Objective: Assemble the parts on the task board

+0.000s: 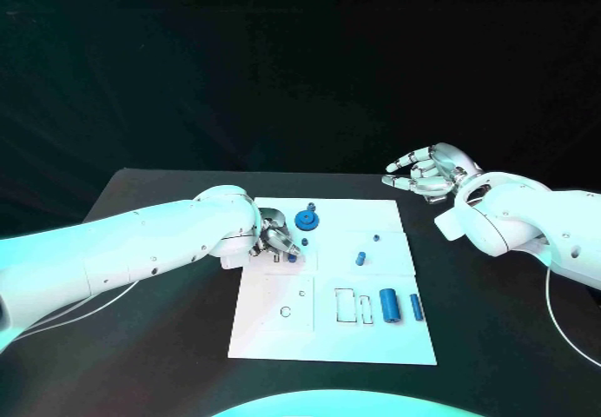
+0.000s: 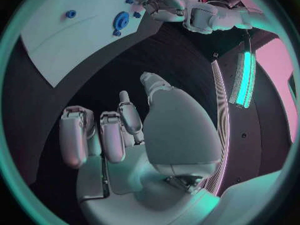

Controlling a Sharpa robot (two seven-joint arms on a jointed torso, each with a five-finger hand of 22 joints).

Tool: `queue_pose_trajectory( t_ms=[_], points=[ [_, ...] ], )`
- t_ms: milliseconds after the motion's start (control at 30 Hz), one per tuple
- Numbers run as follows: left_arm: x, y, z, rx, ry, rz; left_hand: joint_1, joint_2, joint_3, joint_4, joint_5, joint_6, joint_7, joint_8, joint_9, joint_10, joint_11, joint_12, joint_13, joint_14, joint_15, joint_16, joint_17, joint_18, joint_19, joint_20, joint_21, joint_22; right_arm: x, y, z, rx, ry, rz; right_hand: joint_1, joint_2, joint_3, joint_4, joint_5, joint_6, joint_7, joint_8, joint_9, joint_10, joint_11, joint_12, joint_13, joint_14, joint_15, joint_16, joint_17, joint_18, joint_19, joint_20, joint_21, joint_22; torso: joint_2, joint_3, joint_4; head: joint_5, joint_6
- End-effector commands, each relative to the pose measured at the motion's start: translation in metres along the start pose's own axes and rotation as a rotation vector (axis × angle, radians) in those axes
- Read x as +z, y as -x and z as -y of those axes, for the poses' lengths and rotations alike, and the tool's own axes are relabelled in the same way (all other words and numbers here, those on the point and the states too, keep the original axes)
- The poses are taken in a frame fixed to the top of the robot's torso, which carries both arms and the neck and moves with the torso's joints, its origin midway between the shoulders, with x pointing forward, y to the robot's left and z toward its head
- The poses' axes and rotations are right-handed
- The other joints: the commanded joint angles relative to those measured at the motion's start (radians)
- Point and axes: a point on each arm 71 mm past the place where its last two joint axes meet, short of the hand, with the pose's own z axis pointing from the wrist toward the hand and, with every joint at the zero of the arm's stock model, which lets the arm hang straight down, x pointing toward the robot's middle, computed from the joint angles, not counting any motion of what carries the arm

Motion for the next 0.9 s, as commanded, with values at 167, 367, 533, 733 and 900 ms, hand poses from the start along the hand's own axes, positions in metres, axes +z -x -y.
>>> queue_pose_trajectory(
  t_ms=[167,367,533,733,900],
  points=[
    [0.000,0.000,-0.001,-0.001,-0.002,0.010,0.001,0.008,-0.040,0.024,-0.005,0.009,0.000,-0.006,-0.003,0.005,-0.004,0.004,0.001,0.101,-0.006,0.006,0.245,-0.006,0.004,0.000,-0.006,0.000,-0.001,-0.001,-0.001,-0.008,0.014,-0.008,-0.010,0.001,-0.009,0.001,-0.008,-0.005,-0.005,0.007,-0.001,-0.004,-0.002,-0.004,-0.001,0.072,-0.003,-0.003,0.118,0.017,0.025,-0.004,-0.006,0.181,0.000,0.0002,-0.0003,-0.001,0.002],
    [-0.001,0.001,-0.002,-0.003,-0.003,0.017,0.006,0.006,-0.062,0.037,-0.006,0.010,-0.001,-0.007,-0.004,0.006,-0.004,0.005,0.003,0.101,-0.006,0.007,0.246,-0.006,0.004,0.000,-0.006,0.000,-0.001,-0.001,-0.001,-0.008,0.014,-0.008,-0.010,0.001,-0.009,0.001,-0.008,-0.005,-0.005,0.007,-0.001,-0.004,-0.002,-0.004,-0.001,0.072,-0.003,-0.003,0.118,0.017,0.025,-0.004,-0.006,0.181,0.000,-0.0006,-0.0007,0.001,0.004],
    [-0.005,0.003,-0.002,-0.014,-0.011,0.030,0.011,-0.001,-0.083,0.048,-0.005,0.007,0.000,-0.009,-0.005,0.003,-0.004,0.001,-0.002,0.100,-0.006,0.005,0.241,-0.005,0.002,-0.001,-0.009,-0.003,-0.001,0.000,-0.001,-0.008,0.015,-0.007,-0.012,0.001,-0.011,0.001,-0.010,-0.005,-0.005,0.007,-0.001,-0.004,-0.002,-0.004,-0.001,0.072,-0.003,-0.004,0.117,0.017,0.025,-0.004,-0.007,0.181,0.000,-0.0014,-0.0005,-0.001,0.006],
    [-0.015,0.014,0.002,-0.050,-0.037,0.056,0.023,-0.009,-0.113,0.065,-0.004,-0.005,0.003,-0.008,-0.001,-0.020,-0.001,-0.032,-0.050,0.095,-0.006,-0.002,0.225,-0.005,0.001,0.000,-0.010,-0.005,0.000,0.000,0.000,-0.008,0.014,-0.005,-0.012,0.001,-0.011,0.001,-0.010,-0.005,-0.005,0.007,-0.001,-0.004,-0.002,-0.004,-0.001,0.072,-0.003,-0.004,0.117,0.017,0.025,-0.004,-0.007,0.181,-0.001,-0.0004,0.0002,-0.002,0.009],
    [-0.026,0.030,0.008,-0.075,-0.062,0.084,0.048,-0.012,-0.142,0.086,-0.001,-0.041,0.014,-0.016,0.000,-0.055,0.007,-0.071,-0.106,0.090,0.000,-0.011,0.207,-0.001,-0.010,0.003,-0.020,-0.021,0.000,0.000,0.000,-0.009,0.014,-0.005,-0.012,0.001,-0.011,0.001,-0.010,-0.005,-0.005,0.007,-0.001,-0.004,-0.002,-0.004,-0.001,0.072,-0.003,-0.004,0.117,0.017,0.025,-0.004,-0.007,0.181,-0.001,-0.0002,0.0002,-0.001,0.013]
  ],
)
